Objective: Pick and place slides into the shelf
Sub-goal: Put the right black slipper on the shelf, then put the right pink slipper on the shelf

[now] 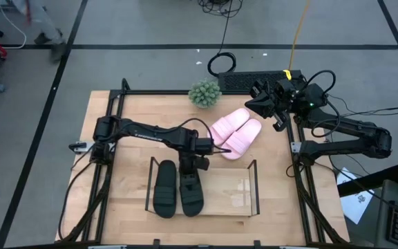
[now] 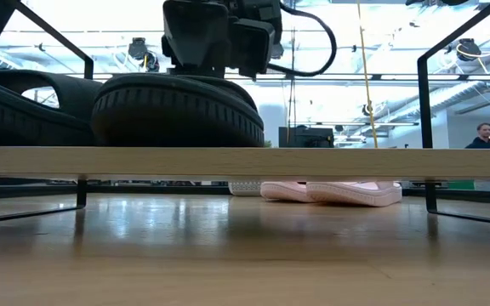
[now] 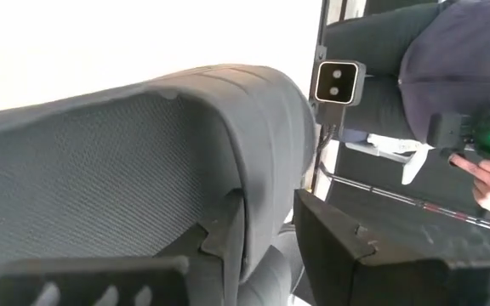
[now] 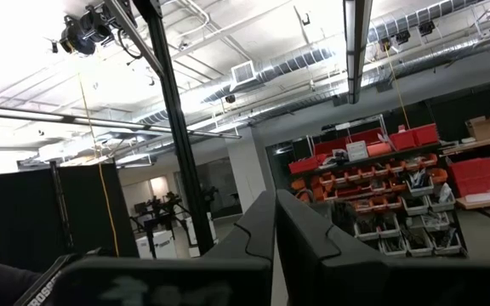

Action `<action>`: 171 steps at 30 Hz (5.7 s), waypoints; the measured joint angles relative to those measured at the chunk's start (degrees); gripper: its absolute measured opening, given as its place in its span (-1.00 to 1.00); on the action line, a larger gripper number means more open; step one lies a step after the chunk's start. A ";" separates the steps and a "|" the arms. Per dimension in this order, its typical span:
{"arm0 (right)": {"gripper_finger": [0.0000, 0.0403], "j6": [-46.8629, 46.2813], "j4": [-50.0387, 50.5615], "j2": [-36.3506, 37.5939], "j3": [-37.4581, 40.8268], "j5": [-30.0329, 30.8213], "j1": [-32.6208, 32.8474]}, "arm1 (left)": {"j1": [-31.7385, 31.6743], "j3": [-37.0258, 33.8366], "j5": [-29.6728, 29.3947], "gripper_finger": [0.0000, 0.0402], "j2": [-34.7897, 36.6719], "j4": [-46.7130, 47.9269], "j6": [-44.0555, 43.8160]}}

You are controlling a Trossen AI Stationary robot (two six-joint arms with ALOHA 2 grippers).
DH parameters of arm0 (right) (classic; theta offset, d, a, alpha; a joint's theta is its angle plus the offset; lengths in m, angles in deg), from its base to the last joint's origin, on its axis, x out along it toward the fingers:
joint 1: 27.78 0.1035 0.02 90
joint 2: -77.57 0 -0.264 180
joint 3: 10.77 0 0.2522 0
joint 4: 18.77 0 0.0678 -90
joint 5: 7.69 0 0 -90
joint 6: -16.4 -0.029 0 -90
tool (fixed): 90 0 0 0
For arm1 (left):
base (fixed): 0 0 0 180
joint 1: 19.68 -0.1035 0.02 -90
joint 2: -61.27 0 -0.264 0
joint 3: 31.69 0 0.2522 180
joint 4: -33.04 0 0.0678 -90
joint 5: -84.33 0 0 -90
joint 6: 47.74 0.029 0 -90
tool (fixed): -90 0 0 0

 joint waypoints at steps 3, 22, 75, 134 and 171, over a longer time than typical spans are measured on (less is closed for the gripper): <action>-0.98 -0.02 0.00 0.00 0.00 0.00 0.00 | -0.08 0.00 -0.07 -0.48 0.80 0.31 0.00; -0.98 0.31 2.49 -0.04 -0.02 -0.02 -0.05 | -7.33 0.09 -7.49 -0.48 8.90 3.44 -0.49; -0.52 -1.33 27.41 -18.27 0.00 -15.06 -18.80 | -43.53 0.09 -13.85 -0.48 25.18 -8.72 12.30; -0.20 9.16 51.79 -35.01 0.00 -5.04 -19.70 | -43.53 0.09 -17.21 -0.48 25.13 -10.17 8.61; -0.96 4.57 38.47 -40.90 0.00 -10.45 -13.11 | -43.53 0.09 -17.20 -0.48 25.13 -9.96 9.92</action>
